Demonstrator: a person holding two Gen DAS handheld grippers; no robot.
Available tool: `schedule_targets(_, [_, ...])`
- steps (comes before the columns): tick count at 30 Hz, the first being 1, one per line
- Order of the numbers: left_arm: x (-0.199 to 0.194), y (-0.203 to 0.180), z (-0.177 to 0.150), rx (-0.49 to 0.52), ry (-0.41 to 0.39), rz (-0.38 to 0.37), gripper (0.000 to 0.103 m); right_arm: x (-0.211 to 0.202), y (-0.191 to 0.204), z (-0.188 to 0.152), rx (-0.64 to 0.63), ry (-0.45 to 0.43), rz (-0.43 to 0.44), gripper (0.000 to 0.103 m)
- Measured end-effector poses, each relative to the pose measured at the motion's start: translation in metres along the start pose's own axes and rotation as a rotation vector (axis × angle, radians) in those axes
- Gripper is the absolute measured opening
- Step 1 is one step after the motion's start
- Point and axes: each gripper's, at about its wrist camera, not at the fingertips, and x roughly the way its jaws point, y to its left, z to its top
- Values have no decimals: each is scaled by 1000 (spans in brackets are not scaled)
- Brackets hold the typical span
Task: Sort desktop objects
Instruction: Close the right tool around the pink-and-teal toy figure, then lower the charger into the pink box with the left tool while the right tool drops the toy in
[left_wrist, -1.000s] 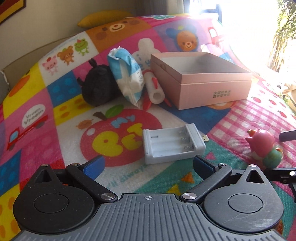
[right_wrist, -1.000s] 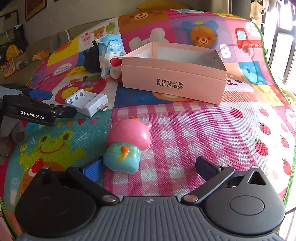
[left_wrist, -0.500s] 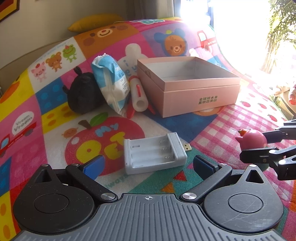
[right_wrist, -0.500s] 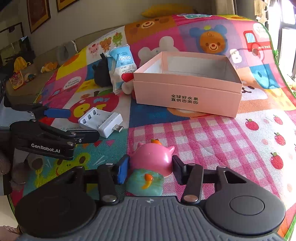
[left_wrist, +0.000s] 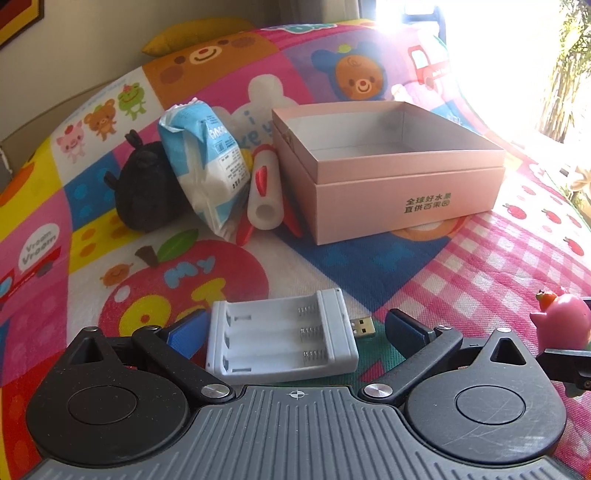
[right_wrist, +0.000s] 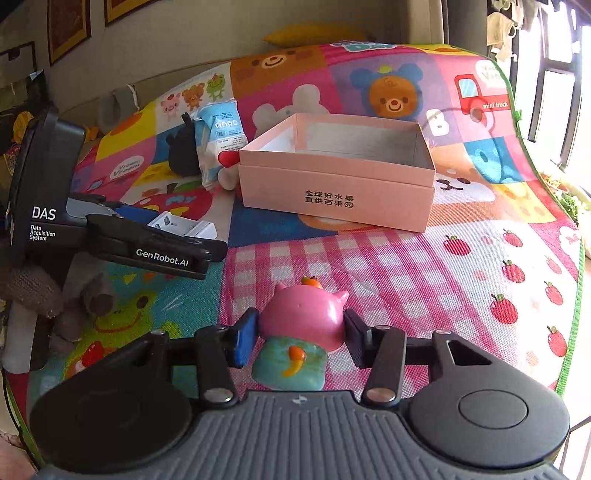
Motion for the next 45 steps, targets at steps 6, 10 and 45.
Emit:
schedule_targets(6, [-9, -5, -3, 34, -4, -7, 95, -3, 1, -1, -1, 9, -9, 49])
schedule_targets(10, [-28, -13, -15, 84, -5, -34, 95, -12, 1, -4, -16, 12, -14, 49])
schedule_targets(45, [10, 82, 39, -33, -169, 59, 103, 64, -54, 195, 9, -225, -158, 68])
